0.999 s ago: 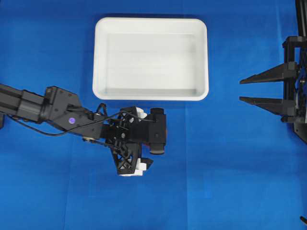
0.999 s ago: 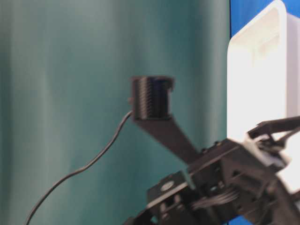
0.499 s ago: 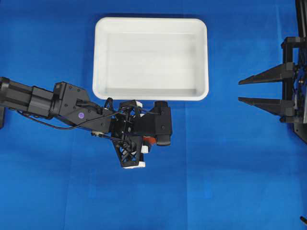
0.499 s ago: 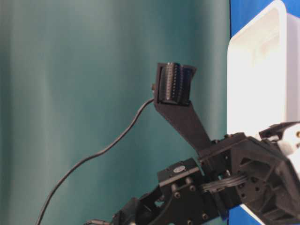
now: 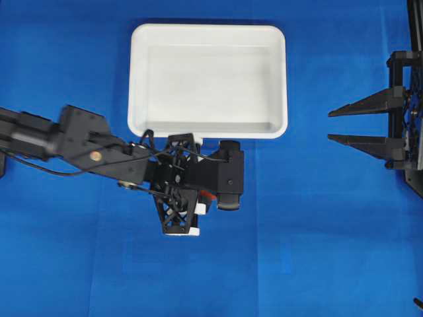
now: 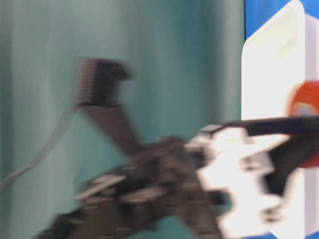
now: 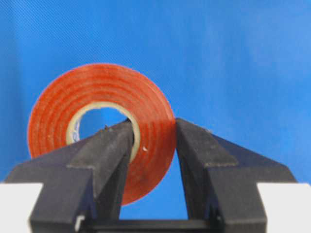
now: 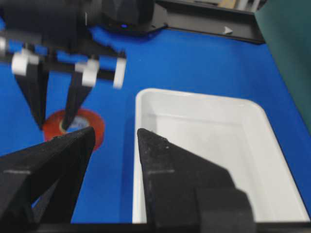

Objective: Place one roll of tape in the white case with the left arm.
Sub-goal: 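Carry the tape roll with the left gripper over the white case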

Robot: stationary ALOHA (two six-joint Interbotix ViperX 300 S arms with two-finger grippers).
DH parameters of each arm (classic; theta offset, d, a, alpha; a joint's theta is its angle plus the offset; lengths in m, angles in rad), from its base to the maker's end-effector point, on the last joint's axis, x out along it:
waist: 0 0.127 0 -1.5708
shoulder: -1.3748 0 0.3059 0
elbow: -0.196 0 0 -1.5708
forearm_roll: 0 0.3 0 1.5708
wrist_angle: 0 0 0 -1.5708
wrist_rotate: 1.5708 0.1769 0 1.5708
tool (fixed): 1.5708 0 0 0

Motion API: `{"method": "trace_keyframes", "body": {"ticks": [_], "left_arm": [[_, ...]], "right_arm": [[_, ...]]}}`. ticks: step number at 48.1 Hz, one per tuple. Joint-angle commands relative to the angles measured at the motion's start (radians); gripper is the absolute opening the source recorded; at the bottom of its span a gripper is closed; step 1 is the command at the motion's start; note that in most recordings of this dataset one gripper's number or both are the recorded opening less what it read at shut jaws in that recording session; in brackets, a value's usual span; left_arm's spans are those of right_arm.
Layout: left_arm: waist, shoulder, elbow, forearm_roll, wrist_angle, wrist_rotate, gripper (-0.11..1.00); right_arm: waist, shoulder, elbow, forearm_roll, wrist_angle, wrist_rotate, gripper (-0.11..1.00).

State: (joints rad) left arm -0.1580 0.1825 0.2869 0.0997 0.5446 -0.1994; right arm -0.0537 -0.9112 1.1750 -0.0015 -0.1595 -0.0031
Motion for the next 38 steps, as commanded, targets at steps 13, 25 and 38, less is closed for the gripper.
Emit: {"method": "trace_keyframes", "body": {"ticks": [13,25,38], "left_arm": [[0.212,-0.063,-0.011,0.049,-0.017,0.095,0.25],[0.36,0.005,0.058,0.043,-0.189,0.137,0.25],[0.408,0.097,0.064,0.035,-0.215,0.135,0.25]], "right_arm": [[-0.003,0.012,-0.017,0.0,-0.003,0.006,-0.11],[-0.002,0.021,-0.014,0.0,0.002,0.006,-0.11],[-0.003,0.025,-0.014,0.0,0.006,0.005,-0.11]]}}
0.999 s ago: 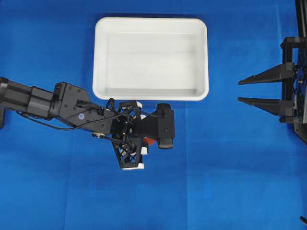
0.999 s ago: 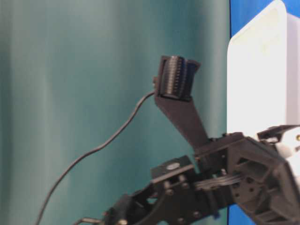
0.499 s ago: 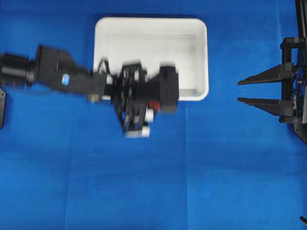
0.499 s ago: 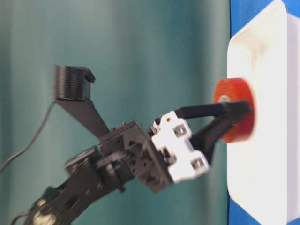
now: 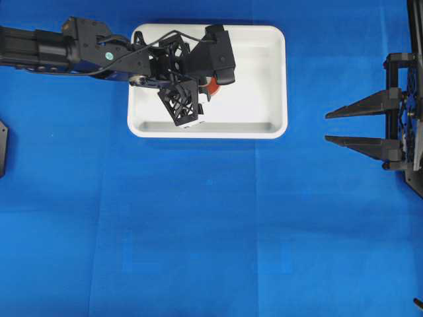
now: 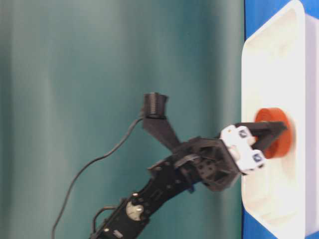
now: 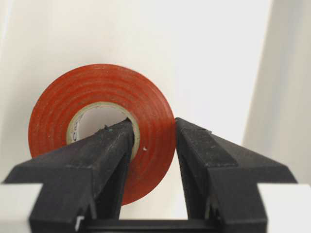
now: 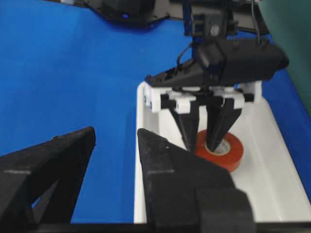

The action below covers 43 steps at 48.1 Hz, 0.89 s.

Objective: Place one roll of tape in the white case with the left arm.
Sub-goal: 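Carry the tape roll with the left gripper over the white case, then open the left gripper to drop the tape, then withdraw left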

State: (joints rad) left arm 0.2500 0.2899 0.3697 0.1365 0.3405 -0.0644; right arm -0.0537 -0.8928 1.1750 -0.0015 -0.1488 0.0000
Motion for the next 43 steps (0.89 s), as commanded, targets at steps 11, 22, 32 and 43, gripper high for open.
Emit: {"method": "trace_keyframes", "body": {"ticks": [11,22,32,43], "left_arm": [[-0.002,-0.014,-0.018,-0.008,-0.011,-0.009,0.25],[-0.003,-0.067,0.0,-0.017,0.015,-0.008,0.7],[-0.009,-0.242,0.054,-0.023,0.049,-0.035,0.77],[-0.061,-0.477,0.181,-0.023,-0.028,-0.041,0.72]], "right_arm": [[-0.003,0.015,-0.014,0.0,-0.005,0.0,-0.11],[-0.002,0.017,-0.012,0.0,-0.005,0.0,-0.11],[-0.002,0.017,-0.014,0.0,-0.003,0.0,-0.11],[-0.002,0.017,-0.014,0.0,0.002,0.0,-0.11]]}}
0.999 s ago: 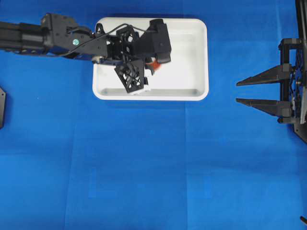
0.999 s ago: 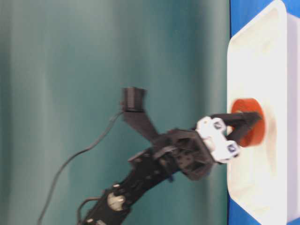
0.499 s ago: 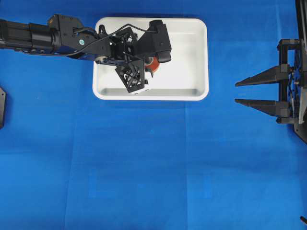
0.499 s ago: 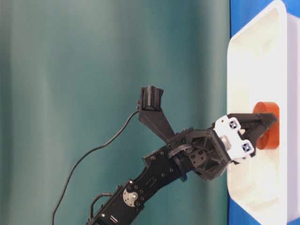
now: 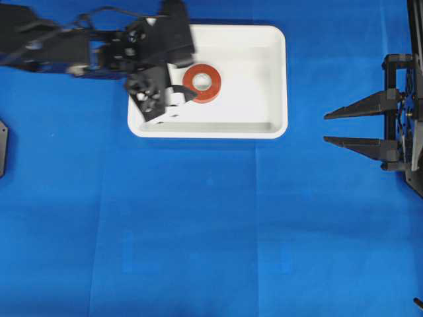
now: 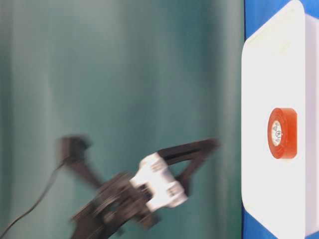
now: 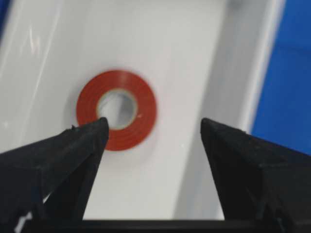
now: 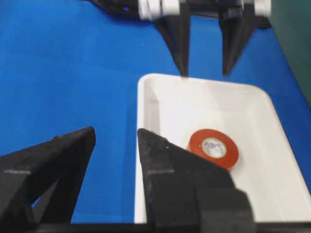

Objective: Place one roll of tape in the white case with the left arm.
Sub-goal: 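Open the left gripper to drop the tape, then withdraw left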

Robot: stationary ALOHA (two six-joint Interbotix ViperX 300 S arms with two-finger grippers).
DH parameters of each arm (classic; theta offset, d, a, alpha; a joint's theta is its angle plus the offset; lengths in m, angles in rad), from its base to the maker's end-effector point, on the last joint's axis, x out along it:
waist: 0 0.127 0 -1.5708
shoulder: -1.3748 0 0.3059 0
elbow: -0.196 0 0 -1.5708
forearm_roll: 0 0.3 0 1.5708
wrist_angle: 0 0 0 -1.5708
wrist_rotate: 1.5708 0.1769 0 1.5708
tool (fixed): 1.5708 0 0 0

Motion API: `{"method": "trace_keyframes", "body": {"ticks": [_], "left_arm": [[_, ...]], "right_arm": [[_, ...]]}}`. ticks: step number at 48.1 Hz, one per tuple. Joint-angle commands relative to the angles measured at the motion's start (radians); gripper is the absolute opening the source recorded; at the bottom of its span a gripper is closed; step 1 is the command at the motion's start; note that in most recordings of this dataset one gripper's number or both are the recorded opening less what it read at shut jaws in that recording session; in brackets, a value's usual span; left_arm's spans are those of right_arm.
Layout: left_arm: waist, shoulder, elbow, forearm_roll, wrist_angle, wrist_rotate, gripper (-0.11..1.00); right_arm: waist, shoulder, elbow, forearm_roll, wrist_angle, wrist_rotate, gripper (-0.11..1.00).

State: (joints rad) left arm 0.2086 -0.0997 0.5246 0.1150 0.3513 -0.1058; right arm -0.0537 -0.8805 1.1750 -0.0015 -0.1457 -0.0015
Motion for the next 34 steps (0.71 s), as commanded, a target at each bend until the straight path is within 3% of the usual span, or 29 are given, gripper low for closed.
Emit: {"method": "trace_keyframes", "body": {"ticks": [1,20,34], "left_arm": [[-0.025,-0.106,0.041,0.0,-0.052,0.0,0.72],[-0.117,-0.457,0.364,-0.002,-0.48,-0.002,0.72],[-0.147,-0.609,0.502,-0.011,-0.584,-0.002,0.72]], "right_arm": [[-0.003,0.005,-0.014,0.0,-0.002,0.002,-0.11],[-0.002,0.002,-0.017,0.0,-0.005,0.0,-0.11],[-0.003,0.002,-0.017,0.0,-0.005,0.0,-0.11]]}}
